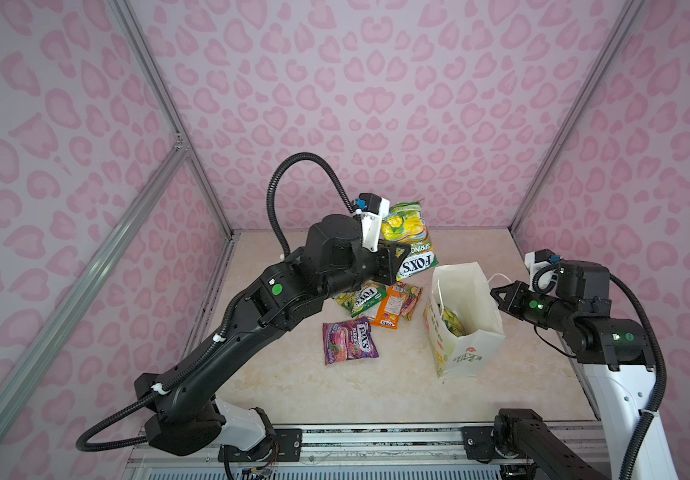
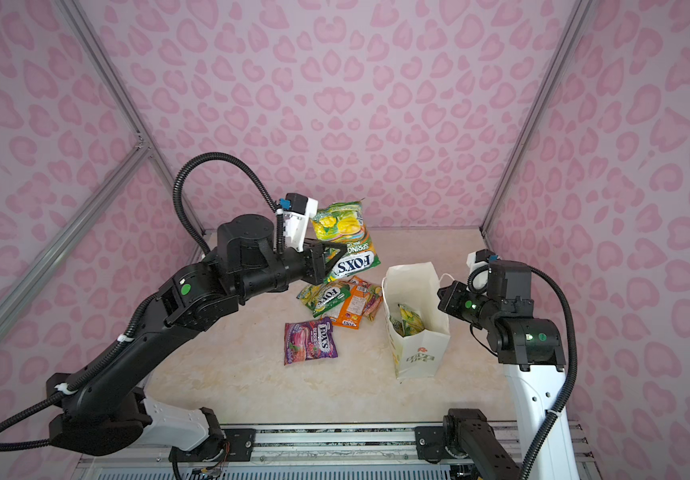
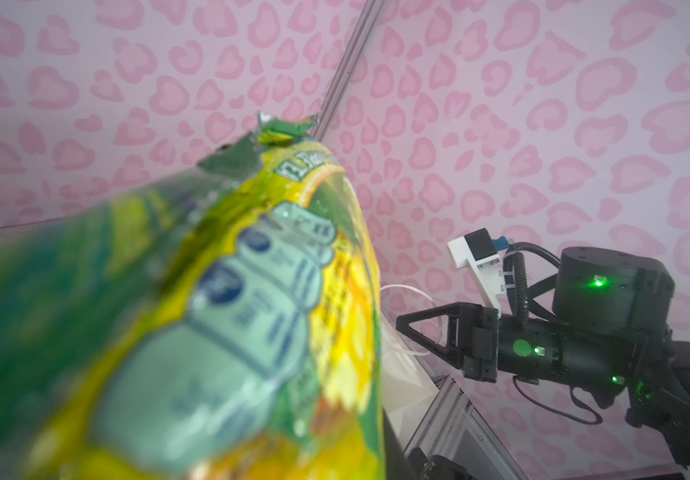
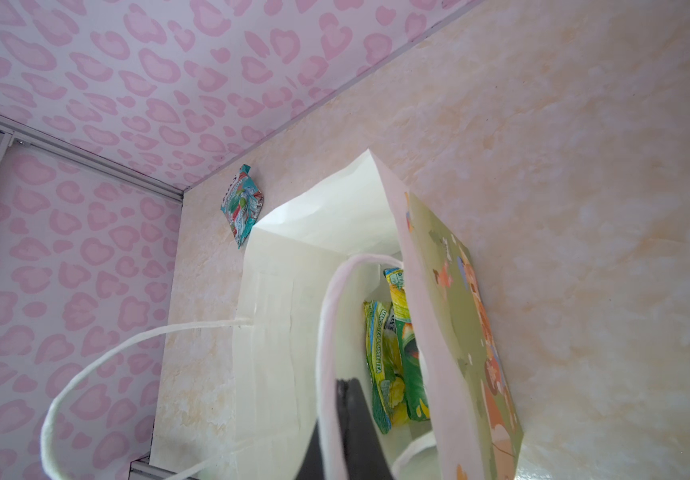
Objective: Place the snacks into the paper bag
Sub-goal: 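Carry the Spring Tea bag over the paper bag opening with the left gripper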
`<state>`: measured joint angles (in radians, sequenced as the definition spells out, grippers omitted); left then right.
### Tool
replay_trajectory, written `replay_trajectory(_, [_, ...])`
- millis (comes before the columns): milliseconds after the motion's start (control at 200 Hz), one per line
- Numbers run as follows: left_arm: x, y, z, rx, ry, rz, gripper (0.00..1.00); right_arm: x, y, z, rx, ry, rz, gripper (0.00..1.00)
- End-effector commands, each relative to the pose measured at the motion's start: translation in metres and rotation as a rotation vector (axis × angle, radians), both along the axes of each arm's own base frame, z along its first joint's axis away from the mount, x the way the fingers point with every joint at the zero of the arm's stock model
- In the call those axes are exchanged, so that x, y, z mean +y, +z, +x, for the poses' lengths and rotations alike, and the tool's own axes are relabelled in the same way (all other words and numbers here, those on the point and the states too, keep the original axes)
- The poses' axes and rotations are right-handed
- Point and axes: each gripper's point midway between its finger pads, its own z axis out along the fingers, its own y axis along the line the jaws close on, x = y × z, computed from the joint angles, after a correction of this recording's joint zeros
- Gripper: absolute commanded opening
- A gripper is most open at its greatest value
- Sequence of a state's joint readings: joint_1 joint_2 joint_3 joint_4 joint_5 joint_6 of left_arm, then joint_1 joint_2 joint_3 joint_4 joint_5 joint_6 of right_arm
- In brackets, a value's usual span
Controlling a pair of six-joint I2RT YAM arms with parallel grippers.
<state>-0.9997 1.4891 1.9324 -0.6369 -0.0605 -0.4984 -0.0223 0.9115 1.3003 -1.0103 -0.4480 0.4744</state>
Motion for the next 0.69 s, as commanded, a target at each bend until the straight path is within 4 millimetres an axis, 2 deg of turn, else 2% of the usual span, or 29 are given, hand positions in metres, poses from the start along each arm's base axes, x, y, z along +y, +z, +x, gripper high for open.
replay_trajectory(0, [-0.023,-0.005,-0.001,-0.036,-0.003,0.077,0.19,-0.001,0.002,0.000,-0.001,0.000,-0.010,0.00])
replay_trajectory(115, [-0.057,-0.010,-0.012,-0.041,-0.045,0.119,0.19,0.001,0.003,0.001,-0.002,0.005,0.000,0.00])
replay_trajectory(330, [-0.101,-0.045,-0.019,0.012,-0.061,0.209,0.19,0.002,0.005,0.003,-0.004,0.011,0.007,0.00])
replay_trajectory(690, [-0.118,-0.124,-0.015,0.170,-0.012,0.355,0.18,0.004,0.003,0.004,-0.005,0.017,0.026,0.00])
